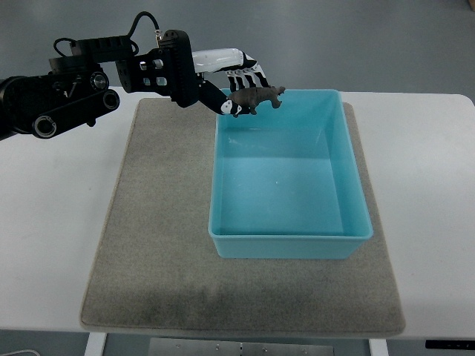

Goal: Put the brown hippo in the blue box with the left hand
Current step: 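Lift the hippo and carry it over the blue box, then open the left hand to drop the hippo into the box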

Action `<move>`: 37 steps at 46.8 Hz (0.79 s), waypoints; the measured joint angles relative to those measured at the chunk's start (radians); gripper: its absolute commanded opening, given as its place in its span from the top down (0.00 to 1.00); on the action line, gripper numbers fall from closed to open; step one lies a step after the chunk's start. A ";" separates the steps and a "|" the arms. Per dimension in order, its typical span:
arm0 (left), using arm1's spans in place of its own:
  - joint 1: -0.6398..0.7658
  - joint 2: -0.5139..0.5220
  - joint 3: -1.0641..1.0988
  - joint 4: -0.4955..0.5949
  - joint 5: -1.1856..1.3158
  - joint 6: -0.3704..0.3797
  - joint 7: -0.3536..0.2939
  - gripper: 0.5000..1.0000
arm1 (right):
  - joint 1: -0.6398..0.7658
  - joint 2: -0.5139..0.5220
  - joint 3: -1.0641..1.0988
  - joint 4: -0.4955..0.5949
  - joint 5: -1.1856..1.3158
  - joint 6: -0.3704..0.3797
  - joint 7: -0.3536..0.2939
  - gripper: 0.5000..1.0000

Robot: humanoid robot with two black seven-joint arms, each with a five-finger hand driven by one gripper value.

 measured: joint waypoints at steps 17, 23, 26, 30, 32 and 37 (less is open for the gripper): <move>0.079 -0.113 -0.014 0.017 0.002 0.000 0.000 1.00 | 0.000 0.000 0.000 0.000 0.000 0.000 0.000 0.13; 0.097 -0.121 -0.012 0.029 0.002 0.000 0.000 1.00 | 0.000 0.000 0.000 0.000 0.000 0.000 0.000 0.13; 0.102 -0.122 -0.012 0.032 0.002 0.000 0.000 1.00 | 0.000 0.000 0.000 0.000 0.000 0.000 0.000 0.13; 0.106 -0.122 -0.010 0.032 0.002 0.000 0.000 0.66 | 0.000 0.000 0.000 0.000 0.000 0.000 0.000 0.13; 0.106 -0.122 -0.010 0.032 0.002 0.000 0.000 0.41 | 0.000 0.000 0.000 0.000 0.000 0.000 0.000 0.13; 0.111 -0.126 -0.011 0.032 0.002 0.005 0.000 0.23 | 0.000 0.000 0.000 0.000 0.000 0.000 0.000 0.13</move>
